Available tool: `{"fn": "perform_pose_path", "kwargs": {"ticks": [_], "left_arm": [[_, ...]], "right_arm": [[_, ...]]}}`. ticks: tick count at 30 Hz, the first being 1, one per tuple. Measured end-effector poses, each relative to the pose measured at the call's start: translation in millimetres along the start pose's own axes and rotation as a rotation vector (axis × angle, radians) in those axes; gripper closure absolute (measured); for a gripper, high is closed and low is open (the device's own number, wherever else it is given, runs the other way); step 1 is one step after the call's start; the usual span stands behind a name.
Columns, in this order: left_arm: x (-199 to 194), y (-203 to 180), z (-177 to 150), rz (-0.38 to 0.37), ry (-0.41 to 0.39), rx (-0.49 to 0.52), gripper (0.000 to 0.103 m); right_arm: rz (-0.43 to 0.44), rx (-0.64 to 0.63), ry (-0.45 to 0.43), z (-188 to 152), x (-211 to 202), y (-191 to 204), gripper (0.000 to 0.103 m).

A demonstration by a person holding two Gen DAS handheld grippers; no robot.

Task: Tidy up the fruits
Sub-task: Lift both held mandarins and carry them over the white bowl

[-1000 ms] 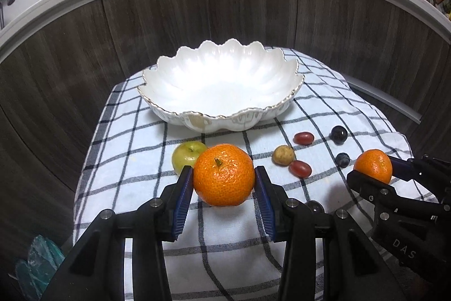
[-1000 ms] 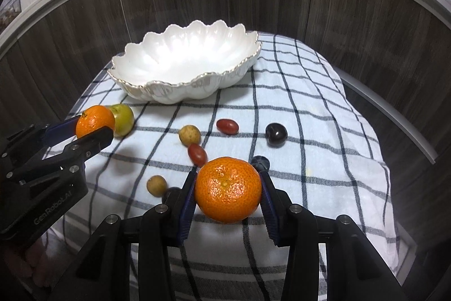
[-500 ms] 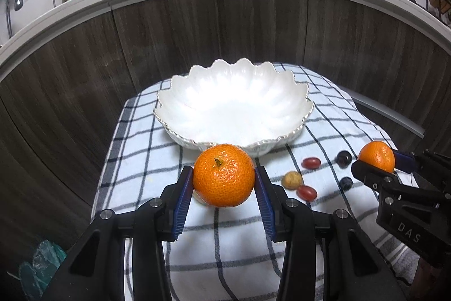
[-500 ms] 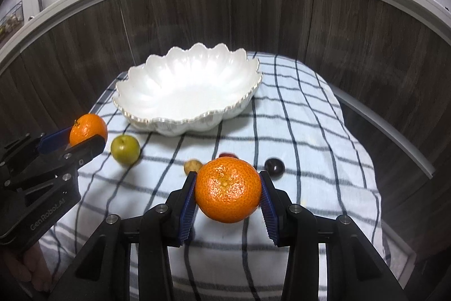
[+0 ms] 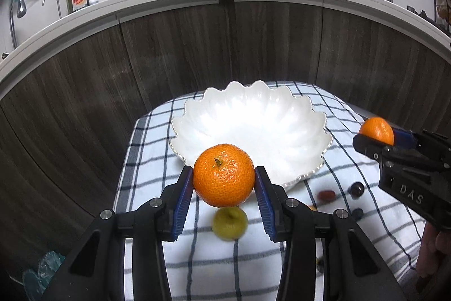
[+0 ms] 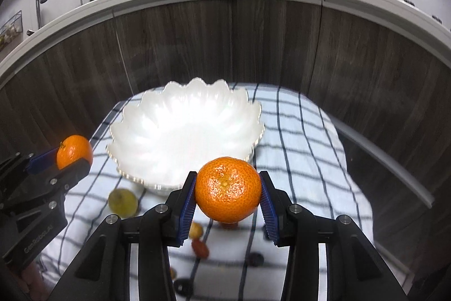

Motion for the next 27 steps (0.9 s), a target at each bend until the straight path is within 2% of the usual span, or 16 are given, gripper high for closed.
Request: {"fn": "perform_pose_path", "kwargs": {"ticks": [15,27], "left_arm": [[38.4,15.6,35.6,0.005,0.020,-0.008,0.060],[66.4,21.3,50.6,-0.004,0.049,-0.017,0.060]], "right_arm": [[-0.031,-0.030,-0.032,49.3,25.4,1.3,0.060],[-0.049,-0.035,0.006,67.3,61.8,-6.2,0.060]]}}
Point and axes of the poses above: each gripper's, at about its wrist camera, not at the fingertips, and x roughly the way its jaws point, y to its left, z to its top, the point moved 4 cm from there along x, roughly the way its jaws point, and after that the axes turned 2 degrees about y, right-handed, at the moved point
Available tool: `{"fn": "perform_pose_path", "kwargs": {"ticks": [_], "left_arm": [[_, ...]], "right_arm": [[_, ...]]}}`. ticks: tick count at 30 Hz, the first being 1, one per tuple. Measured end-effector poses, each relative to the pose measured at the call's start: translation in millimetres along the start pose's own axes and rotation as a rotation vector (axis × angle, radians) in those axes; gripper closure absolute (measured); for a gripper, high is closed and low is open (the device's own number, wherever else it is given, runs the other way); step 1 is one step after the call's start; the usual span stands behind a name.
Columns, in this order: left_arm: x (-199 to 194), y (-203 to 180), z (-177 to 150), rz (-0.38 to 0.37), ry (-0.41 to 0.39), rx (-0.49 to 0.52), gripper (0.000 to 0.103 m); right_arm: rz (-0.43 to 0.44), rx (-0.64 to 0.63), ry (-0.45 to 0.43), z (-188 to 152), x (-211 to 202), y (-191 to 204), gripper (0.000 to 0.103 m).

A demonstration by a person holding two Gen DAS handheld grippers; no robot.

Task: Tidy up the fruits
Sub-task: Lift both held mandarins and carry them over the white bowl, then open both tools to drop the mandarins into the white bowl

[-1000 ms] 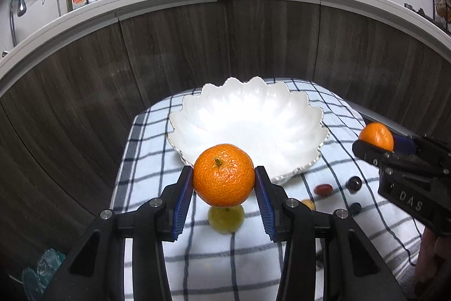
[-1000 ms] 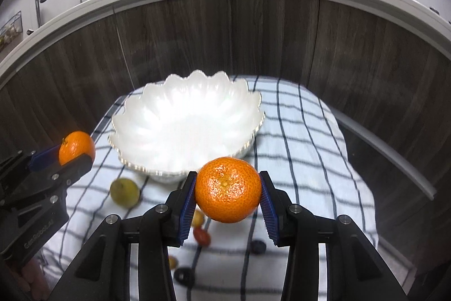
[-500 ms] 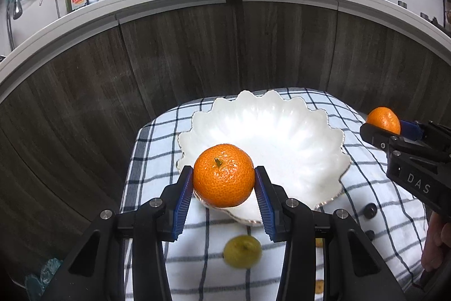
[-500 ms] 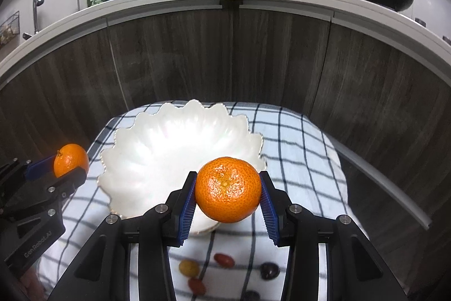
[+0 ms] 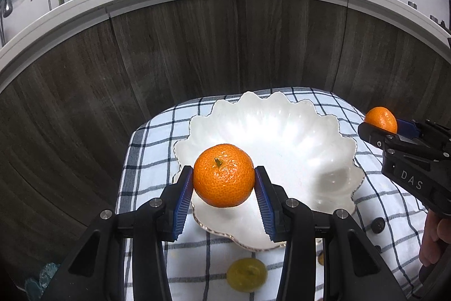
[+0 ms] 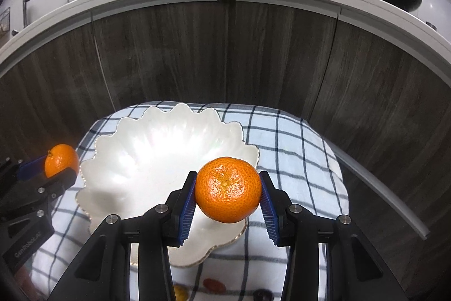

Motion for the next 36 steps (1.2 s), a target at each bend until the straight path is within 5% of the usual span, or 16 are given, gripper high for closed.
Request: {"fn": "perform_pose_path", "kwargs": {"ticks": [31,34,36], "left_arm": [[48.5,3.3,8.6,0.009,0.113,-0.085,0.057],[45.2,3.3,9.5,0.042,0.088,-0.073,0.026],[40.6,4.3,11.8,0.058,0.065,-0.075,0.016]], "right_arm": [[0.008,0.151,0.204,5.8,70.0,-11.6,0.059],[-0.003,0.147,0.218,5.4,72.1,-12.8,0.057],[-0.008,0.156,0.210,5.8,70.7,-15.7,0.041]]}}
Point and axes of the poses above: each gripper's, at about its wrist camera, not at the fingertips, and x roughly the way its jaws point, y to its left, z to its top, the point moved 4 cm from there along x, roughly the way its jaws point, and after that the axes turned 2 degrees about y, right-handed, at the moved point
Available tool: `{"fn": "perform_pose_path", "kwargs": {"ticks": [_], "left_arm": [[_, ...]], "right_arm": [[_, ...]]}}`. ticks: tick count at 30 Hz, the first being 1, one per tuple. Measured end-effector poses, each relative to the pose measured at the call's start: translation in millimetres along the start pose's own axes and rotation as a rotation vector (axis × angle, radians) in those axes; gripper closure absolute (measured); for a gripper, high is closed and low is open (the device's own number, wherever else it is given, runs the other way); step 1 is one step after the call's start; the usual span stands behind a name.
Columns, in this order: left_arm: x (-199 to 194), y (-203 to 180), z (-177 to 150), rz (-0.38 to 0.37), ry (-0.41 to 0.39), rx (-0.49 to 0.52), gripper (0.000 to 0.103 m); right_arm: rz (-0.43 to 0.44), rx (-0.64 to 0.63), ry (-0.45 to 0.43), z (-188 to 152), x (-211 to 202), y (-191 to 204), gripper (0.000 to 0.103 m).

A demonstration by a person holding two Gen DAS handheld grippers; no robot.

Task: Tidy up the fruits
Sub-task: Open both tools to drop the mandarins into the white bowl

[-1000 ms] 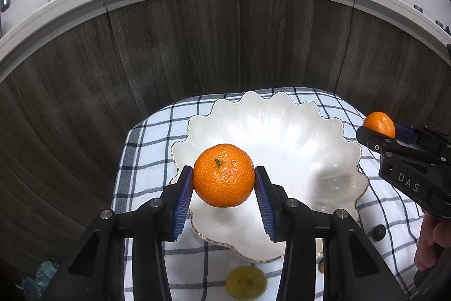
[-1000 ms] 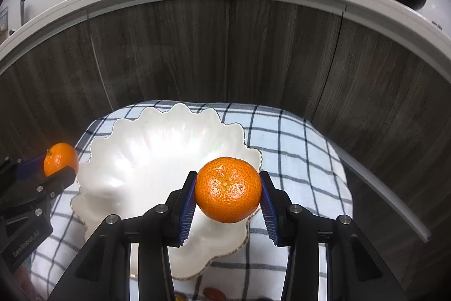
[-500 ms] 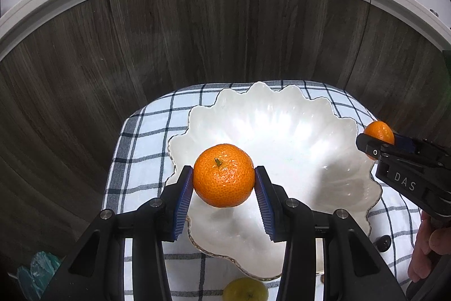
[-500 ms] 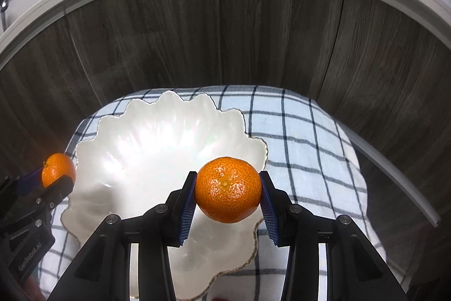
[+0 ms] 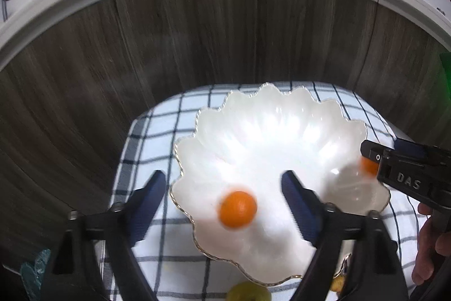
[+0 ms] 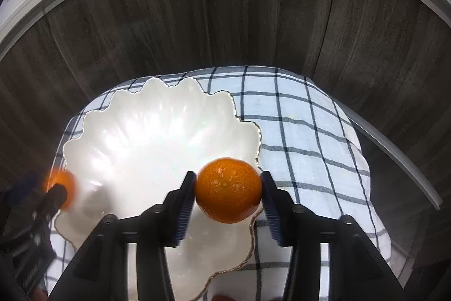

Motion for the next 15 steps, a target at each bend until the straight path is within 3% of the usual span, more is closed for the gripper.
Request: {"fn": "perform_pose_path", "kwargs": {"ticks": [1,2,6,15], "left_arm": [[-0.8,0.3,0.8,0.003,0.000,0.001,0.016],[-1.2,0.7,2.1,0.006,0.001,0.000,0.016],[-4.6,5.5,6.3,0.028,-0.007,-0.025,0.006],[-15.9,13.1,14.3,0.030,-0.027,-0.053,0.005]], "right_arm": [[0.003,0.006,-0.010,1.1,-2.0,-1.0,0.025],[0.003,0.015,-0.024,2.0,-5.1,-2.2,0.021],[-0.005,0.033,-0.051,8.2,-13.3,-4.3,0.020],[0.009,0.030,-0.087,15.8,-29.7,0.3,0.020]]}}
Point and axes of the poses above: each gripper's, at about its wrist camera, not at the fingertips, and x roughly the way its jaws point, y to its left, z to its top, the point moved 4 cm from there along x, roughly the way its jaws point, and after that the axes turned 2 degrees about y, right-handed, at the moved point
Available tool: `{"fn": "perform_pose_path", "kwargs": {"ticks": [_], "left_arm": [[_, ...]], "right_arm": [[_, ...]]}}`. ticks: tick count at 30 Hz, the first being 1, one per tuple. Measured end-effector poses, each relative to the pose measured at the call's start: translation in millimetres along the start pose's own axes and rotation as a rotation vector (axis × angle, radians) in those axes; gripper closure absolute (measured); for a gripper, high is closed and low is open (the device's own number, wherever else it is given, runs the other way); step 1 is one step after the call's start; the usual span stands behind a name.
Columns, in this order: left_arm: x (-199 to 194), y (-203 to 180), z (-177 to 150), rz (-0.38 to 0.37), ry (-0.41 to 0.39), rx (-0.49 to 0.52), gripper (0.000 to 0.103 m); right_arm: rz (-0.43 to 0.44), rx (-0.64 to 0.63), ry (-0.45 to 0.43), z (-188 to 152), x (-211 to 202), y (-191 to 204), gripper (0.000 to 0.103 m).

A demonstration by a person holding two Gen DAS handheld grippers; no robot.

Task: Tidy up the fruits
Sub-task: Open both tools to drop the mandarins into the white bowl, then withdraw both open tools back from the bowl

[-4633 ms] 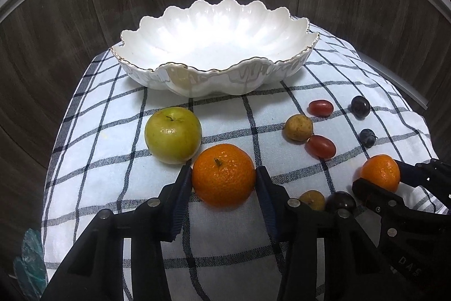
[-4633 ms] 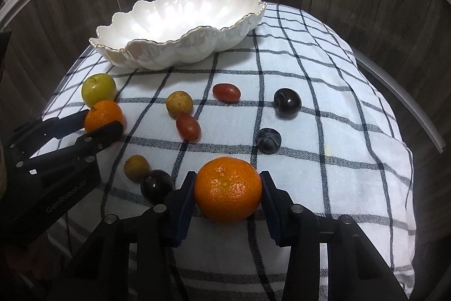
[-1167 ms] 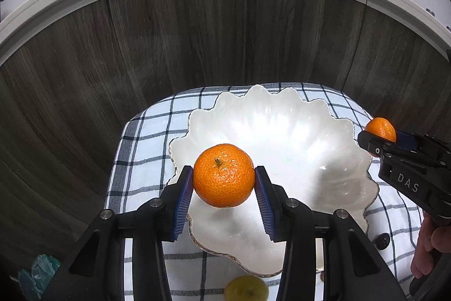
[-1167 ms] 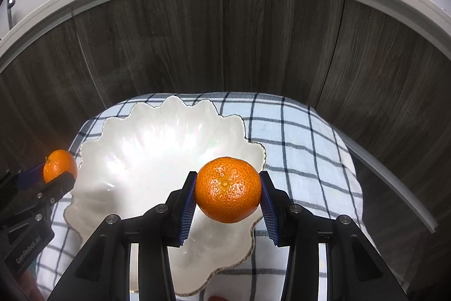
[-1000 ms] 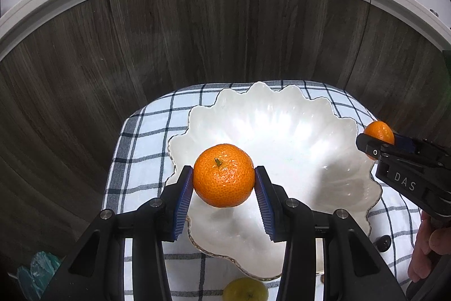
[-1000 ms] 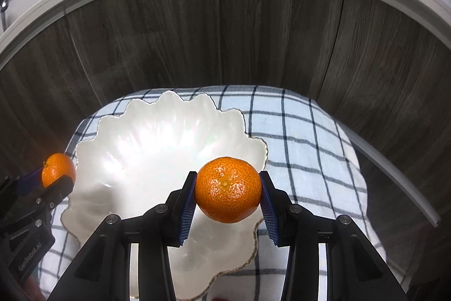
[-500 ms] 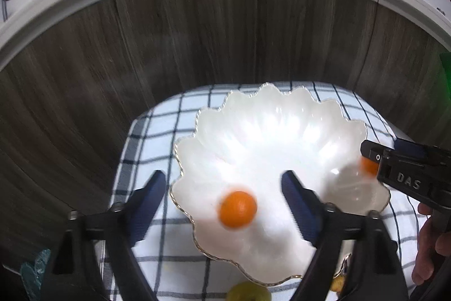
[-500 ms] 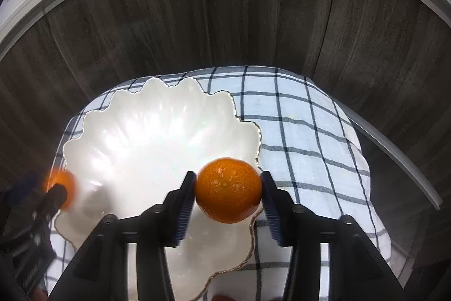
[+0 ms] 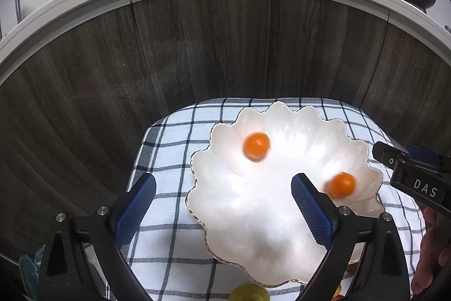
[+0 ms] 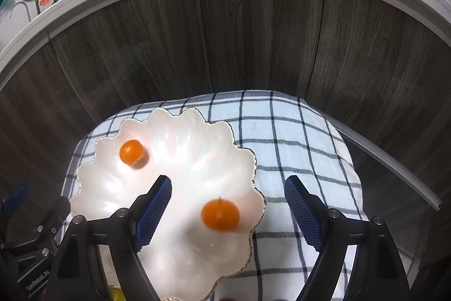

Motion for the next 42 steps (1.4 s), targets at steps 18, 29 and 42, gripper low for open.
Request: {"fn": "perform_pose_path", "kwargs": {"ticks": [18,29,42], "left_arm": [[-34.7,-11.6,-12.8,-0.019,-0.034,0.007,0.005],[-56.9,-18.9,-24.6,-0.031,-0.045,-0.003,0.005],[-74.2,-39.8,-49.9,-0.052,-0.035,0.012,0.005]], "right_arm": [[-0.005,-0.005,-0.061,-12.9,-37.8,-12.9,0.020],[-0.012,-0.002,-0.092,-25.5,-58.3,-25.9,0.020],[-0.008,-0.018,-0.110,-47.5,-76.5,-45.3,0.020]]}}
Point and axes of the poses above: each gripper's, at about its wrist camera, not at the fingertips, and x roughly the way its jaws point, y to its left, z to its top, the point moved 4 cm from there along x, roughly the way its jaws point, and after that the axes turned 2 degrees about y, right-handed, at the moved point
